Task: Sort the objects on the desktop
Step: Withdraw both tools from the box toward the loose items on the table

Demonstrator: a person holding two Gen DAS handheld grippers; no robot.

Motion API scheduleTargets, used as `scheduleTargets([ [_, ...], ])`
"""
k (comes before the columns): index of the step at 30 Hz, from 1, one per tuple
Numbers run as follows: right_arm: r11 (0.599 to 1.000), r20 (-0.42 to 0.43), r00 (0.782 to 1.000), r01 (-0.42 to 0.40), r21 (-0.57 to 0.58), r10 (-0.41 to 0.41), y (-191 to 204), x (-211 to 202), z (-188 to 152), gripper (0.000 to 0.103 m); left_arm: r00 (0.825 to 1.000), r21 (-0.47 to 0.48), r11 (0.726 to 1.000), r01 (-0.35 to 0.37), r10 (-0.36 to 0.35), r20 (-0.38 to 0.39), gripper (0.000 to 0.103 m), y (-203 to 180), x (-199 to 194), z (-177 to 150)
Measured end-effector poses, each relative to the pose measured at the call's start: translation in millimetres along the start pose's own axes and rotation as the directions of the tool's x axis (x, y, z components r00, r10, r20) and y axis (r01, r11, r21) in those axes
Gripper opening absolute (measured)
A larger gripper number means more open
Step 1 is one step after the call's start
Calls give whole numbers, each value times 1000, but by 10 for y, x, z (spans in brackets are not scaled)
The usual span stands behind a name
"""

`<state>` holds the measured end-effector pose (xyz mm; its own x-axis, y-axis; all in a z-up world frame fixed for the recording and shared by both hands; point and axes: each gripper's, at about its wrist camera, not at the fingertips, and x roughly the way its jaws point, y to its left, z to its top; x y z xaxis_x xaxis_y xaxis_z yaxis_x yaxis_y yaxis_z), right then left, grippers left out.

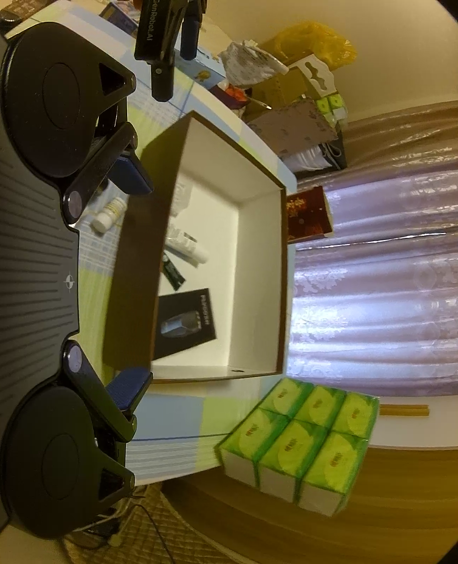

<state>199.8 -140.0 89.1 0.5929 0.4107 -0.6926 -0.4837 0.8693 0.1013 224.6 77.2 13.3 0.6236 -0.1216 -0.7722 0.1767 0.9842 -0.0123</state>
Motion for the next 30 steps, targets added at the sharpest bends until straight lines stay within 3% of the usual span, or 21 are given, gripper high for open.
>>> scheduleTargets([
  [11, 999, -103, 994, -20, 26, 22, -1, 54, -425, 101, 995, 4, 1000, -1, 1, -102, 93, 45, 30, -422],
  [20, 998, -191, 981, -16, 66, 29, -70, 104, -763, 101, 977, 9, 1000, 22, -20, -211, 93, -32, 180, -745],
  [30, 998, -253, 967, 5, 66, 12, -27, 270, -1033, 101, 969, 1, 1000, 21, -20, -248, 93, -57, 282, -857],
])
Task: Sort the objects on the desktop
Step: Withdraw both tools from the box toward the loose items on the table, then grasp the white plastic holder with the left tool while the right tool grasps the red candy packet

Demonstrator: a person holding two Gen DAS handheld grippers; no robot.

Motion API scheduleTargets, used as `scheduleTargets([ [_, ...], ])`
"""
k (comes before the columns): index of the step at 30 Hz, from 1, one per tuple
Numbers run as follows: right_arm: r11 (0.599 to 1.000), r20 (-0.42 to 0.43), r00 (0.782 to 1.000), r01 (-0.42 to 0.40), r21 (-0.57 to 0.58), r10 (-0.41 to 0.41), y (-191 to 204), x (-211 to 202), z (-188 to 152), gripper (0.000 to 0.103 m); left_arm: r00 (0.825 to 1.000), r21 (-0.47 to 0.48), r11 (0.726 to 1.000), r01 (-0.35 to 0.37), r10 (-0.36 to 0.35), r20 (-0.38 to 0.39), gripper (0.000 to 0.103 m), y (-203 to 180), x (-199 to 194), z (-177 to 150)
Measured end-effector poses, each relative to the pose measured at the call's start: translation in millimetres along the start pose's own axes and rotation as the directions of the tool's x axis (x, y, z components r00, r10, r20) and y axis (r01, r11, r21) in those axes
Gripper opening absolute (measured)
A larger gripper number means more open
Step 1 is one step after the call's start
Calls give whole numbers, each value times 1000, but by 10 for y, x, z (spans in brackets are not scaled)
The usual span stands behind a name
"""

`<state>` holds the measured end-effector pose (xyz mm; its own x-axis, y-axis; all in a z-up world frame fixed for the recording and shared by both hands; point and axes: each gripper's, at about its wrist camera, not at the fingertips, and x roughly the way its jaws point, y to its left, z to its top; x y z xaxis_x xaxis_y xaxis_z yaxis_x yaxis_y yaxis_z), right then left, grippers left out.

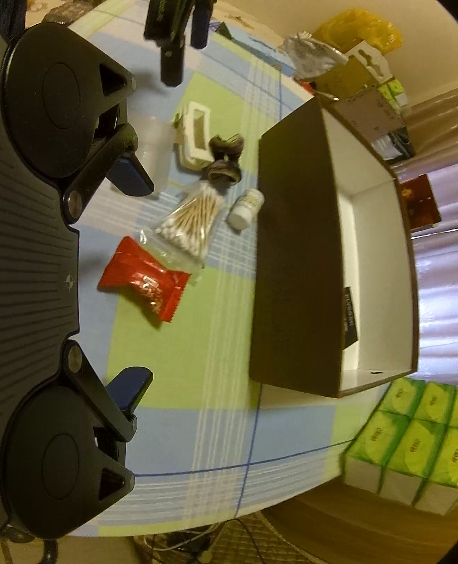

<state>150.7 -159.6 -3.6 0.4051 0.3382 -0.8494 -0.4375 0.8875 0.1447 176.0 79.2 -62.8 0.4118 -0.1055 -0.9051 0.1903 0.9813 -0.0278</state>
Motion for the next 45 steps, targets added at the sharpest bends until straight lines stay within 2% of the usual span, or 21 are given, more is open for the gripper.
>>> scheduleTargets([
  [3, 1000, -2, 1000, 14, 0, -14, 7, 85, -42, 98, 1000, -8, 1000, -4, 4, -2, 93, 21, 29, 8],
  [9, 999, -10, 999, 33, 37, -32, -13, 274, -55, 70, 1000, -31, 999, -31, 31, -1, 93, 123, 108, 40],
  [12, 995, -13, 1000, 29, 92, -28, -56, 353, -20, 61, 999, -41, 998, -42, 42, -3, 93, 174, 145, 55],
  [16, 993, -25, 999, 37, 114, -35, -84, 454, 0, 56, 999, -48, 998, -40, 40, -10, 93, 185, 200, 59],
  [18, 993, -36, 999, 38, 112, -34, -96, 496, -19, 45, 999, -47, 998, -33, 33, -17, 93, 169, 228, 59],
  [21, 993, -40, 999, 27, 118, -22, -152, 497, -53, 37, 1000, -43, 999, -19, 18, -24, 93, 129, 275, 60],
  [30, 989, -44, 997, 62, 134, -57, -346, 421, -93, 34, 999, -32, 999, 18, -19, -38, 93, -38, 480, 165],
  [40, 984, -53, 996, 81, 159, -73, -417, 408, -128, 34, 995, -115, 993, 18, -28, -93, 93, -135, 822, 356],
  [45, 983, -56, 996, 84, 160, -76, -429, 409, -130, 34, 995, -106, 994, 23, -33, -95, 91, -98, 945, 388],
])
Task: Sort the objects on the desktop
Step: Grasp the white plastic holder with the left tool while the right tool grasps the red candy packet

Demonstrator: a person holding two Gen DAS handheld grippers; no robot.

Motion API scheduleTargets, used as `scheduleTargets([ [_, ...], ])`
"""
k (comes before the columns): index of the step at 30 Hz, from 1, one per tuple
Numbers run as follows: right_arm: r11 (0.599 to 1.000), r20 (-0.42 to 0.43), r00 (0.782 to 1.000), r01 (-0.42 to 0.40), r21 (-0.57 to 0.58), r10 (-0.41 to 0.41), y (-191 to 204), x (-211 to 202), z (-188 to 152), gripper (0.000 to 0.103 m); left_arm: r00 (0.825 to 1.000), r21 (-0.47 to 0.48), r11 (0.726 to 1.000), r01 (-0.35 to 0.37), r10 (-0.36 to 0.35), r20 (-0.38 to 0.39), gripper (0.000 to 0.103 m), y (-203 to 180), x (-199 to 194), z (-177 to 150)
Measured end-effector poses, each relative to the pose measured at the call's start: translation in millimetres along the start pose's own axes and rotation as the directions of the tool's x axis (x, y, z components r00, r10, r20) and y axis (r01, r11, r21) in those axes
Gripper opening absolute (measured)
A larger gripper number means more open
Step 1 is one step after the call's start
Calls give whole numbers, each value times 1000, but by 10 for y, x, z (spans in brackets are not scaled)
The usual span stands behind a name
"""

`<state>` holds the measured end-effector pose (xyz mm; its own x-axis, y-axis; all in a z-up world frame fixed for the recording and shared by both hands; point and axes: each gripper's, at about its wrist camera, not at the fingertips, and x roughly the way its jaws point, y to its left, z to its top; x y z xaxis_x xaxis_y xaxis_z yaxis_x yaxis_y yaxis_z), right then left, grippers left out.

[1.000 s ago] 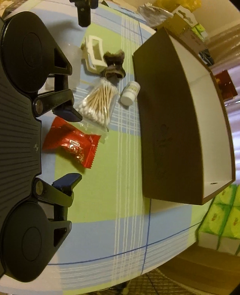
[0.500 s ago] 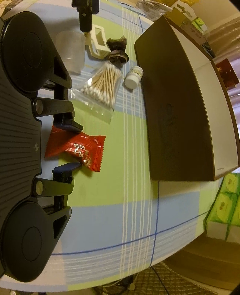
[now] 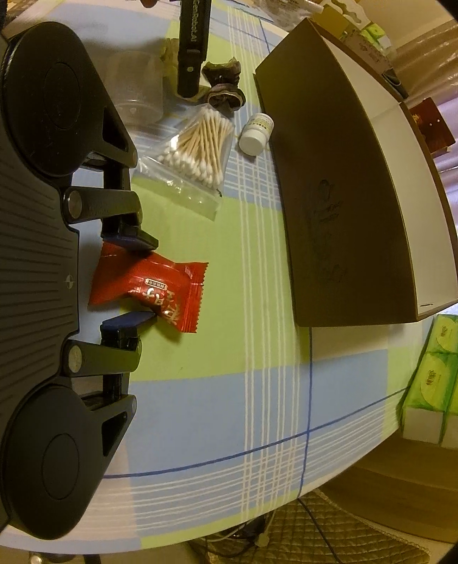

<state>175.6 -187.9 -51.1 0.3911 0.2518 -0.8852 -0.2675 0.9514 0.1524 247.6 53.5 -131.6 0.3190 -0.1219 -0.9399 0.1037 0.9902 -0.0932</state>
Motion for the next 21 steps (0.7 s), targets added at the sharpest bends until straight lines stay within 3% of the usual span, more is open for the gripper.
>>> scheduleTargets([
  [7, 1000, -7, 1000, -4, 0, 4, -7, 7, 6, 34, 999, 131, 991, 9, -15, 42, 87, 276, -81, -61],
  [11, 1000, -13, 1000, -6, -13, 6, 18, 19, 8, 34, 999, 143, 990, 14, -19, 37, 88, 552, -145, -91],
  [14, 1000, -15, 1000, -8, -10, 8, 19, 23, 18, 35, 1000, 76, 997, -2, 1, 16, 90, 757, -176, -105],
  [17, 1000, -20, 1000, -11, -5, 11, 24, 41, 38, 37, 1000, -44, 999, 29, -29, -9, 92, 946, -211, -134],
  [21, 1000, -23, 1000, -10, -15, 10, 61, 50, 55, 42, 1000, -110, 994, 1, -1, 4, 92, 909, -204, -142],
])
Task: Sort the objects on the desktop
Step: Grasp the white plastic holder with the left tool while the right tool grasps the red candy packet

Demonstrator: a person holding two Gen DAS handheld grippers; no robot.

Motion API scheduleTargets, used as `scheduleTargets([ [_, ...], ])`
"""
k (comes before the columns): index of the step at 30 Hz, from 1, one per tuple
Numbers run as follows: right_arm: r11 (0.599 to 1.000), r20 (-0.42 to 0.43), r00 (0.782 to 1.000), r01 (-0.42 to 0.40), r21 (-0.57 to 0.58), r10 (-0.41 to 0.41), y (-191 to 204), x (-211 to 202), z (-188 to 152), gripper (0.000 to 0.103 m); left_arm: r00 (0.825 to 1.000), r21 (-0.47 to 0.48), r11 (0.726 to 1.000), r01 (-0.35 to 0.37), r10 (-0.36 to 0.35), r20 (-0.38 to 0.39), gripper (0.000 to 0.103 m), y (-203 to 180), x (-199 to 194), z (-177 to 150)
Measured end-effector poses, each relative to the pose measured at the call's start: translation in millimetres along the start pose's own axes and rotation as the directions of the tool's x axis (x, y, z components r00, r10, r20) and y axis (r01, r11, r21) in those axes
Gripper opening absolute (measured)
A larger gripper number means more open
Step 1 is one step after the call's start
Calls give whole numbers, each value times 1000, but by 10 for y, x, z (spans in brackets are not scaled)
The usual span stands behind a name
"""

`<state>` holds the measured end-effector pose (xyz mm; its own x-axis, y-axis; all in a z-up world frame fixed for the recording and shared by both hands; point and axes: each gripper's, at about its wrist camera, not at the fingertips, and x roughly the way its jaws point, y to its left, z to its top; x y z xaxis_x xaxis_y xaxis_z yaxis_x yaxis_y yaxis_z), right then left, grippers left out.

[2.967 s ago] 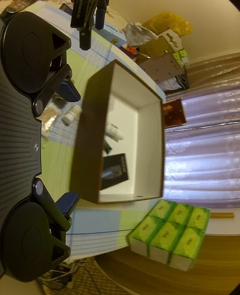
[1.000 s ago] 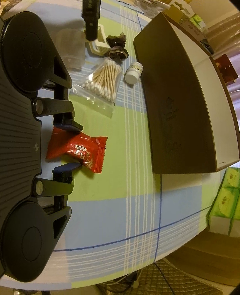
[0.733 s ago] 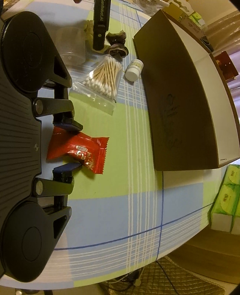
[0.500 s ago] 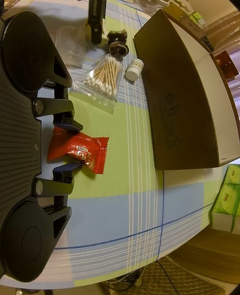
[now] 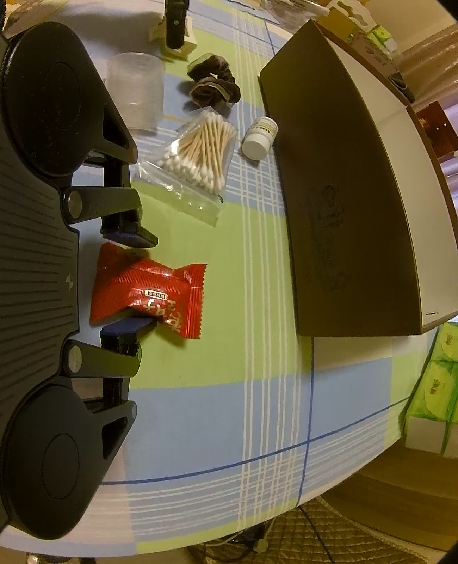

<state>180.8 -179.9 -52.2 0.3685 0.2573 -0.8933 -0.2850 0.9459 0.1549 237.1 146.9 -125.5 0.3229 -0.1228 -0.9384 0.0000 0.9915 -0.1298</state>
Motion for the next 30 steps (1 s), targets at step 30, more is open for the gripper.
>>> scheduleTargets([
  [30, 994, -7, 999, 50, -95, -51, 136, 18, 15, 25, 994, 294, 954, -63, 34, 105, 85, -275, 144, -165],
])
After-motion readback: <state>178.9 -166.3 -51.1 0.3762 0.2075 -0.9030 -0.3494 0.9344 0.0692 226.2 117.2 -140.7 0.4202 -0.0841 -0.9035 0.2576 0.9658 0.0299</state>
